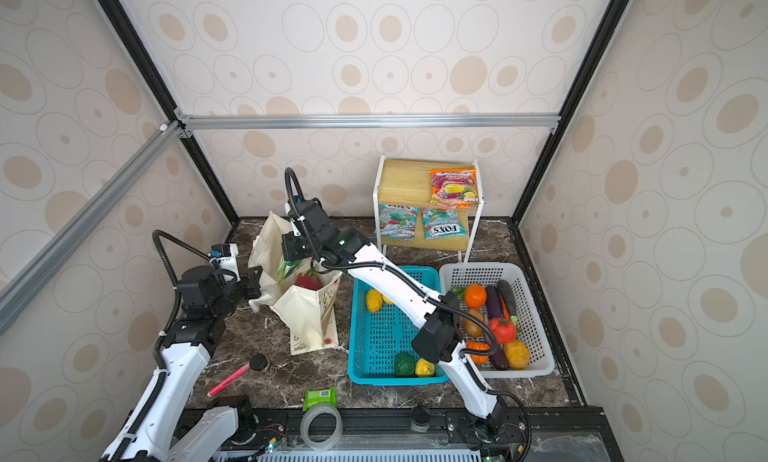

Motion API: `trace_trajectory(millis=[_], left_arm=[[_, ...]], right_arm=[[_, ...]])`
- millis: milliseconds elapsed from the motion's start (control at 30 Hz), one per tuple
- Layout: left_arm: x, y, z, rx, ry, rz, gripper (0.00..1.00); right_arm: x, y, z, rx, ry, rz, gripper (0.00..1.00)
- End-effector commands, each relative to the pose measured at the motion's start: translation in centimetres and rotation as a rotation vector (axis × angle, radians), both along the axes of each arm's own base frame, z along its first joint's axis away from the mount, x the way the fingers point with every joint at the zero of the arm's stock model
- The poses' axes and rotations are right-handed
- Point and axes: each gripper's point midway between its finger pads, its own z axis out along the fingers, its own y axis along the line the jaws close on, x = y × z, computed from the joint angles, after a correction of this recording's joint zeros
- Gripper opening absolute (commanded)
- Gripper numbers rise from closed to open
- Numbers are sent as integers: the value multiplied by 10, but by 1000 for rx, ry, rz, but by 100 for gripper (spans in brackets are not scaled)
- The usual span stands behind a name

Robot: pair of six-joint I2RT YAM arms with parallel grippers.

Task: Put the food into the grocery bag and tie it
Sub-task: 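Lower the candy bag into the tote and open the right gripper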

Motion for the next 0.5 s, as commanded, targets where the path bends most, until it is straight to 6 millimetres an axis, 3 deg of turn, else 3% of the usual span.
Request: trace_trajectory(millis=[0,200,467], left_arm=[[1,0,21,10,-74,-8,0],[0,2,24,14,-91,6,0],[1,0,22,8,-80,-6,0]], right_arm=[[18,11,19,75,-82,-21,0],[35,26,-6,87,-103,-34,0],[60,-17,-75,-146,-44,-246,0]])
